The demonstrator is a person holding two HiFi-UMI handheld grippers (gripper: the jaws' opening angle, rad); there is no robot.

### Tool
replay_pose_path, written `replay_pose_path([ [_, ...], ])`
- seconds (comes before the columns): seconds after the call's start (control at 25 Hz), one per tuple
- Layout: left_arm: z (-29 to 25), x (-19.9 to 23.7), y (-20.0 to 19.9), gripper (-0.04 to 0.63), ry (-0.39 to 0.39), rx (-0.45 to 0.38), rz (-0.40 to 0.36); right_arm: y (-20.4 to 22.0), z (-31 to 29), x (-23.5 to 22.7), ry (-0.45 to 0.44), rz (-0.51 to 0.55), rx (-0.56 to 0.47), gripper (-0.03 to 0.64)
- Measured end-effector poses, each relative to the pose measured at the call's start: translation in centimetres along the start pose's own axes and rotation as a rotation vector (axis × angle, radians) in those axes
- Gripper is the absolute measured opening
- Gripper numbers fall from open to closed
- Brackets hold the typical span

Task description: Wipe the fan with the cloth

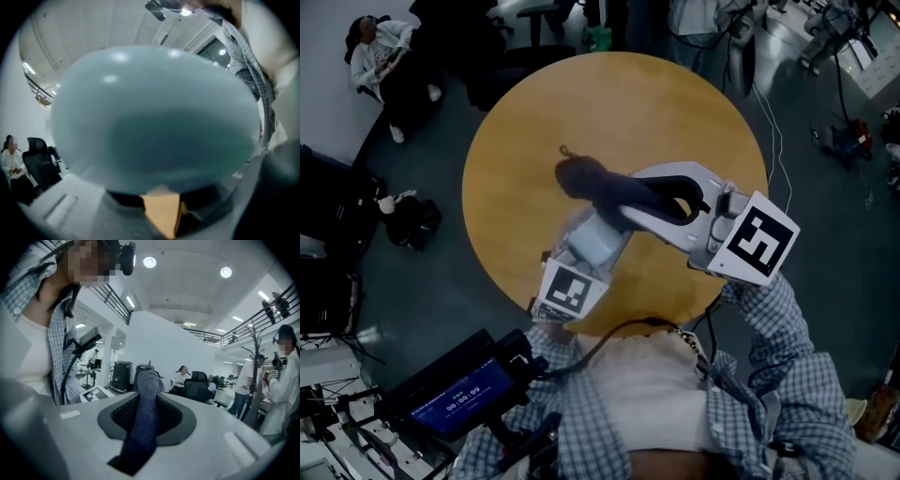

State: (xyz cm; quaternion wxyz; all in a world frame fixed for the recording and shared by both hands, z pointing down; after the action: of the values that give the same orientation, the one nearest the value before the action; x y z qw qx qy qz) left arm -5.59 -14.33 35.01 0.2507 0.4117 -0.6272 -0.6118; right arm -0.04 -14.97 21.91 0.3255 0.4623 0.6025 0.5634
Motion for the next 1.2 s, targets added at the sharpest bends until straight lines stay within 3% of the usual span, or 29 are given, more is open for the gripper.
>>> replay_pose_path([
  [0.16, -0.3, -0.7, -0.3, 0.144, 0.053, -0.007, -0.03, 0.8, -3.0, 0.4, -0.111, 0.027, 0.1, 0.094],
  [0.32, -0.2, -1.7, -1.7, 0.144, 0.121, -0.014, -0.05, 5.6, -5.3, -2.9, -0.06, 0.087, 0.243, 0.094],
  [0.56, -0.4, -2.8, -1.4, 0.144, 0.161, -0.008, -0.088, 11.8, -6.4, -5.9, -0.028, 0.051, 0.389, 0.094],
  [0.64, -0.4, -2.9, -1.2, 0.144, 0.161, -0.001, -0.085, 13.2, -6.3, -6.9, 0.013, 0.013, 0.409, 0.094],
  [0.8, -0.1, -3.0, -0.2, 0.144, 0.156, 0.024, -0.058, 14.8, -4.8, -9.2, 0.185, -0.048, 0.422, 0.094],
  [0.96, 0.2, -2.7, 1.1, 0.144, 0.14, 0.073, -0.039, 14.5, -2.0, -9.7, 0.326, -0.147, 0.372, 0.094],
  [1.2, 0.2, -2.7, 4.3, 0.144, 0.138, 0.142, 0.045, 17.4, 1.4, -7.5, 0.419, -0.239, 0.376, 0.094],
])
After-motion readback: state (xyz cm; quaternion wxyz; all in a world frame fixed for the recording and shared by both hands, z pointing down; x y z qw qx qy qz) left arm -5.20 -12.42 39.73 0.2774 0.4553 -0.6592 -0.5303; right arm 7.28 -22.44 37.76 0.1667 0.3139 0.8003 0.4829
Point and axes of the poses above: the fingertips, and each gripper's own axes: z backward along the fingers, x to its left, y out of its underside, the point moved 5 cm from there along z, backward along the fingers, and after that the axes turned 8 degrees about y, right-handed, at the moved point
